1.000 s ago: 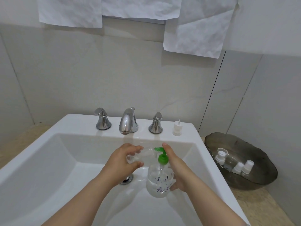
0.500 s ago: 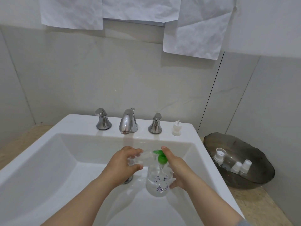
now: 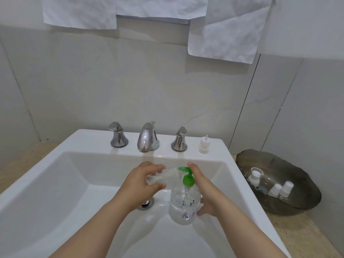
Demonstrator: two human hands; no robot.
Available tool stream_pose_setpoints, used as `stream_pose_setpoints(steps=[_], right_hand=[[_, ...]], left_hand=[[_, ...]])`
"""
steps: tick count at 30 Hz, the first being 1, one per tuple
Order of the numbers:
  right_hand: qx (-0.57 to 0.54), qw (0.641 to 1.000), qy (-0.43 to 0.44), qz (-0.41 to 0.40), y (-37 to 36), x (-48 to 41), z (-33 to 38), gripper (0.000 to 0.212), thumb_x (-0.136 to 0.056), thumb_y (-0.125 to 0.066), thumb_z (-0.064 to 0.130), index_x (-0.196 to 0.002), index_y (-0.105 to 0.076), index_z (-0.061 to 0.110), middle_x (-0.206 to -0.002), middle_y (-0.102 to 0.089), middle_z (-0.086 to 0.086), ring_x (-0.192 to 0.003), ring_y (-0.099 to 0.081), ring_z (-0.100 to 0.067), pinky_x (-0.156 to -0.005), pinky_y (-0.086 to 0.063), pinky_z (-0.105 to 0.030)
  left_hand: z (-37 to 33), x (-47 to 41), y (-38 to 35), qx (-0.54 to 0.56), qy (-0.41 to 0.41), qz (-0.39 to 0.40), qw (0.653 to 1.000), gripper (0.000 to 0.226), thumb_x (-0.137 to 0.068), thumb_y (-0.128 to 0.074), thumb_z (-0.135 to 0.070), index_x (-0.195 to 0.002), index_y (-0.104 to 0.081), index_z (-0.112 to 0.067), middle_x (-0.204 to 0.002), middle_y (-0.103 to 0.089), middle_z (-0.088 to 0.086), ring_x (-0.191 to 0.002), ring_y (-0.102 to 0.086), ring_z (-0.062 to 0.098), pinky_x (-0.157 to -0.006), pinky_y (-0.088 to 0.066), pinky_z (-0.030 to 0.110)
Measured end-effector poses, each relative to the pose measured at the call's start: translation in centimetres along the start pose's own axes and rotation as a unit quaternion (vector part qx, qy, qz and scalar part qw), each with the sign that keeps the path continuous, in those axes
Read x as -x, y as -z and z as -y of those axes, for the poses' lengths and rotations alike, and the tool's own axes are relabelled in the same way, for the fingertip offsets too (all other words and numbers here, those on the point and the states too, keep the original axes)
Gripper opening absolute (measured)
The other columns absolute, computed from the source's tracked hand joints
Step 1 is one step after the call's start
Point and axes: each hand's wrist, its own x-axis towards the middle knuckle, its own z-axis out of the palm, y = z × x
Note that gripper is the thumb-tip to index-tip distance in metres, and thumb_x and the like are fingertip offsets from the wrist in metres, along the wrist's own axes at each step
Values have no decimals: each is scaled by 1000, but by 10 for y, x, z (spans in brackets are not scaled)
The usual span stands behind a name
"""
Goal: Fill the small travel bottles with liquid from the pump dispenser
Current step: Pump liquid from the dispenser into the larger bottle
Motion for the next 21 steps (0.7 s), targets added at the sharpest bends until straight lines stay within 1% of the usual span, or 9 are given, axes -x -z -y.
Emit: stream_pose_setpoints(steps=[1,3,5,6,10,14,17,19,21], right_hand=[[2,1000,0,1,0,0,0,69,-80,-46,76,-131,-48,29,-127,-49,-3,-121,-46,-36,-105,-30,-58],[6,1000,-1,2,-1,0,-1,75,-77,-47,78,-135,-47,30,-136,-49,-5,-126,-45,-38,-106,-30,-59],[8,1000,0,5,-2,1,-1,79,-74,-49,80,-136,-47,31,-143,-45,-6,-129,-42,-39,-105,-31,-60],[8,1000,1,4,-2,2,-1,78,-74,-49,80,-135,-48,32,-143,-45,-7,-128,-43,-39,-103,-32,-59],[6,1000,15,-8,-3,9,0,61,-80,-48,74,-121,-53,28,-133,-50,-6,-110,-48,-34,-90,-37,-51],[18,999,21,-20,-4,13,2,69,-82,-49,73,-132,-49,26,-133,-46,-6,-120,-45,-38,-90,-39,-51],[28,999,28,-26,-4,15,2,62,-84,-48,71,-127,-50,26,-124,-45,-4,-125,-42,-39,-94,-40,-54],[29,999,33,-29,-4,16,2,58,-85,-48,69,-121,-52,24,-121,-49,-4,-116,-47,-38,-90,-41,-52],[28,998,38,-31,-5,18,2,53,-87,-48,67,-115,-53,23,-110,-52,-4,-101,-48,-34,-85,-42,-49]], left_hand=[[0,0,0,1,1,0,1000,42,-74,-77,-16,-110,-65,-35,-102,-59,-15,-95,-56,-1,-75,-37,5],[0,0,0,3,1,-2,1000,42,-74,-77,-16,-109,-65,-35,-102,-59,-15,-95,-56,-1,-75,-37,4],[-1,1,-1,0,1,-2,1000,42,-74,-77,-17,-110,-65,-36,-102,-59,-15,-95,-56,-1,-76,-37,4],[-1,1,-1,-1,1,-2,1000,42,-74,-77,-17,-110,-64,-36,-103,-59,-15,-95,-56,-1,-76,-37,4],[0,1,-2,-3,-2,-3,1000,43,-75,-77,-16,-111,-65,-34,-103,-59,-14,-96,-56,1,-76,-36,2],[1,2,-3,-16,3,2,1000,43,-74,-77,-17,-111,-64,-34,-103,-58,-15,-97,-56,1,-78,-37,5],[2,3,-4,-24,5,8,1000,42,-74,-77,-18,-111,-64,-34,-102,-57,-15,-97,-55,0,-79,-37,6],[2,3,-5,-30,7,12,999,43,-75,-77,-18,-112,-64,-34,-102,-57,-16,-96,-55,-1,-77,-36,5],[3,4,-5,-39,8,15,999,44,-76,-76,-19,-115,-63,-33,-103,-57,-16,-96,-54,-2,-77,-35,4]])
